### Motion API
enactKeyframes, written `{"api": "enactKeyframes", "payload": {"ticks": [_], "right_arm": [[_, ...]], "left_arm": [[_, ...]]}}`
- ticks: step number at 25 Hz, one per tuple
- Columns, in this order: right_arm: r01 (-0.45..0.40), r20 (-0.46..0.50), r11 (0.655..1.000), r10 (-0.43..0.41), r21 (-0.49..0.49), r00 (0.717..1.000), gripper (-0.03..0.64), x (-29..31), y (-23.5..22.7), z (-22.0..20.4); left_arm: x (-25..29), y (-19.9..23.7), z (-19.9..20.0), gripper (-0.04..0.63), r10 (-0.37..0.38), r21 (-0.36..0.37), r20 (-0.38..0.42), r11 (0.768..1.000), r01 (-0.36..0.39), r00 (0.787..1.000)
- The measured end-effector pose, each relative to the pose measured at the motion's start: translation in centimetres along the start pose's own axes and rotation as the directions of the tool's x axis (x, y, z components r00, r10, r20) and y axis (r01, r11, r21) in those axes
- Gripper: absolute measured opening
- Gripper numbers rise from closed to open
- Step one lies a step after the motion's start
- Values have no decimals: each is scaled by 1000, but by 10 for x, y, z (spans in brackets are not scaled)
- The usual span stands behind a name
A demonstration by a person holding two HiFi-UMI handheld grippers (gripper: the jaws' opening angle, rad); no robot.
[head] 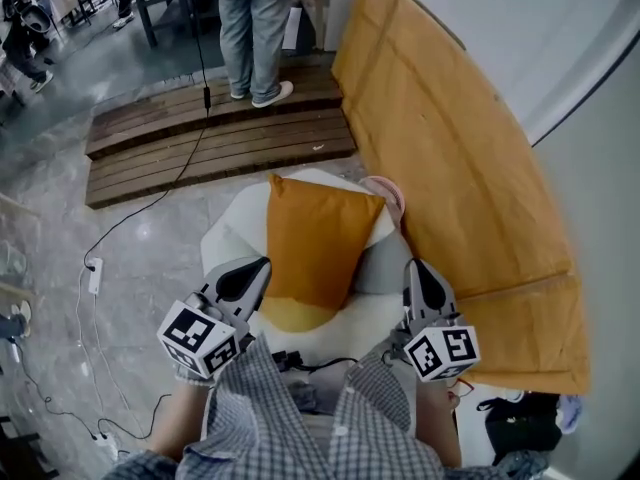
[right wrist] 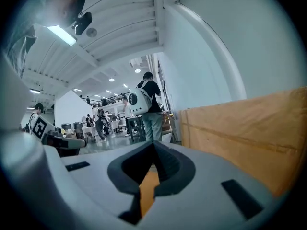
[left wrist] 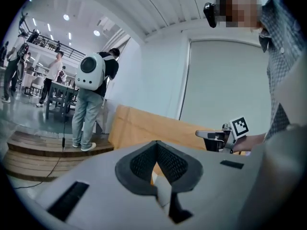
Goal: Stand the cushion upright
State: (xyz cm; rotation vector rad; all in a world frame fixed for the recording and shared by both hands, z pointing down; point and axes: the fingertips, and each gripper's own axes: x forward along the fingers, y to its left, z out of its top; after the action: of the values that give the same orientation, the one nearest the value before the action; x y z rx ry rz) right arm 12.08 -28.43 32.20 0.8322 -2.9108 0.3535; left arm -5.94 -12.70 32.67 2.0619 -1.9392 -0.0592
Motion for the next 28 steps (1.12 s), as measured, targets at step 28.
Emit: {"api": "enactKeyframes", "payload": {"ticks": [28], "right_arm": [[-1,-1,1000,1,12,1000,6,-2,20,3]], "left_arm": [[-7,-3,24,8,-25,-46,77,999,28,997]]}}
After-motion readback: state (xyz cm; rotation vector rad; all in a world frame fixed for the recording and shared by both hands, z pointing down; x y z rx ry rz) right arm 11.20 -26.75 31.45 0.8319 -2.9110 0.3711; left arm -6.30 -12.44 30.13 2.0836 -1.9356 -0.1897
